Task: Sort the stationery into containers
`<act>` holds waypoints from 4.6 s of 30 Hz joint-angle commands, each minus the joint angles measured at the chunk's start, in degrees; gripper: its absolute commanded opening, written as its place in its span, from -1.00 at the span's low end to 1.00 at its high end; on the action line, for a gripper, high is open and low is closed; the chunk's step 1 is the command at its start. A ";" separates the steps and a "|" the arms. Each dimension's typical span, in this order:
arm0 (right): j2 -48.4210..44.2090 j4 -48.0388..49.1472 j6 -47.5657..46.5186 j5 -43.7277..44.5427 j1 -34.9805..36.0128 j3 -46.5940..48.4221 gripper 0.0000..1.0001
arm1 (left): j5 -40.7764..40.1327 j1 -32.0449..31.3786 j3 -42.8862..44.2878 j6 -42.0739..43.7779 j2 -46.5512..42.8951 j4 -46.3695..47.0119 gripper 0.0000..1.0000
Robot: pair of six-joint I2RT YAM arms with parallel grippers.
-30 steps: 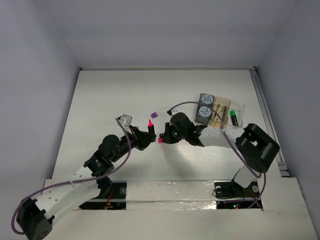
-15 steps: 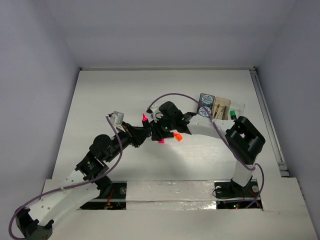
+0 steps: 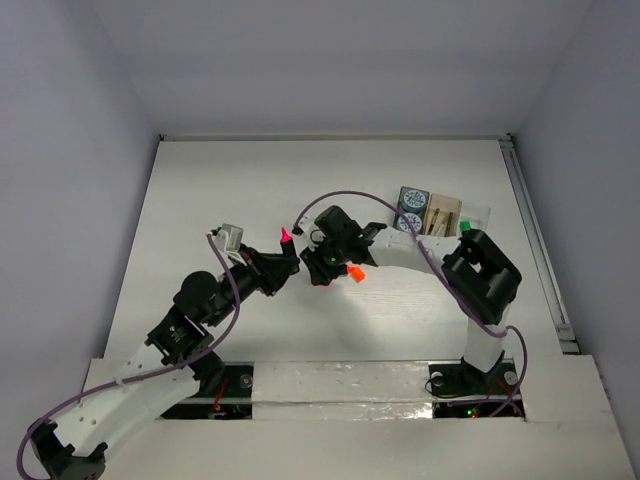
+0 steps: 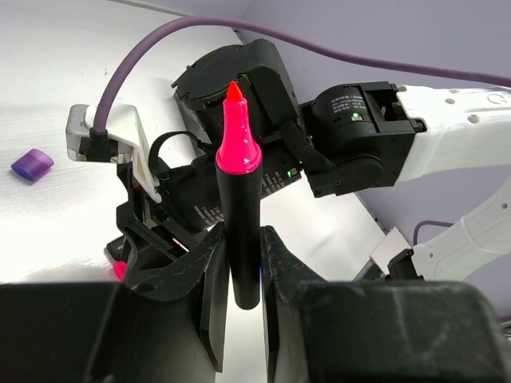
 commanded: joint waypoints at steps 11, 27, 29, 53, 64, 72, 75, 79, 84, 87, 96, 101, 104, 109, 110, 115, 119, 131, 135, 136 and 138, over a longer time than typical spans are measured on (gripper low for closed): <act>-1.60 -1.60 -0.10 2.05 0.47 -2.73 -0.08 | 1.65 0.27 1.68 0.50 -0.07 2.79 -1.00; 1.30 -1.78 2.86 4.15 0.47 -2.29 -0.14 | 2.62 0.27 1.32 0.24 0.28 3.67 -1.00; 1.92 -1.08 4.20 3.64 0.47 -2.55 -0.09 | 2.71 0.27 1.41 0.33 0.28 3.67 -1.00; -2.82 3.14 13.07 5.99 0.47 -8.62 -0.68 | 2.97 0.27 1.24 0.15 -0.60 2.61 -1.00; -10.29 14.47 29.32 16.63 0.47 -17.40 -0.90 | 5.96 0.27 -3.77 -4.15 0.54 7.35 -1.00; -14.07 18.53 38.21 23.13 0.47 -21.54 -0.83 | 8.33 0.27 -8.78 -7.94 0.98 10.96 -1.00; -16.70 18.35 41.28 27.27 0.47 -24.43 -0.83 | 9.12 0.27 -9.13 -7.58 1.68 11.05 -1.00; -21.28 22.21 44.62 27.54 0.47 -29.44 -0.83 | 13.16 0.27 -11.33 -8.98 4.58 15.78 -1.00; -21.20 22.48 44.89 26.48 0.47 -29.62 -0.84 | 14.31 0.27 -13.61 -11.19 5.21 18.34 -1.00; -21.28 21.79 44.90 26.57 0.47 -29.89 -0.82 | 14.31 0.27 -14.40 -11.45 4.59 17.91 -1.00; -23.13 18.35 44.02 28.51 0.47 -29.54 -0.81 | 16.95 0.27 -21.08 -15.84 10.03 27.91 -1.00; -19.71 16.07 43.84 28.33 0.47 -28.66 -0.81 | 16.33 0.27 -21.44 -15.58 17.75 33.28 -1.00; -19.44 16.76 44.28 27.36 0.47 -29.01 -0.80 | 16.33 0.27 -21.26 -15.58 21.88 35.30 -1.00; -20.05 19.84 45.86 26.39 0.47 -30.85 -0.80 | 16.68 0.27 -21.44 -15.93 26.29 38.81 -1.00; -20.75 20.54 46.65 26.57 0.47 -31.47 -0.80 | 16.60 0.27 -21.61 -16.11 27.17 39.26 -1.00; -26.99 26.08 47.79 26.92 0.47 -33.75 -0.81 | 18.44 -0.26 -22.05 -17.60 28.14 42.59 -1.00; -31.29 31.25 49.19 23.94 0.47 -35.86 -0.81 | 18.97 -0.26 -22.49 -19.88 27.44 46.73 -1.00; -42.01 39.09 52.98 20.59 -0.06 -38.85 -0.82 | 20.46 -0.26 -22.05 -25.34 24.03 55.61 -1.00; -45.98 42.07 53.07 21.38 -1.29 -39.03 -0.80 | 21.34 -0.26 -23.10 -26.65 21.03 55.95 -1.00; -46.15 42.43 52.89 21.38 -1.29 -38.86 -0.79 | 21.78 -0.26 -23.46 -27.35 20.59 57.18 -1.00; -45.63 43.13 52.45 21.38 -1.90 -37.54 -0.79 | 22.83 -0.26 -23.64 -28.85 19.71 59.12 -1.00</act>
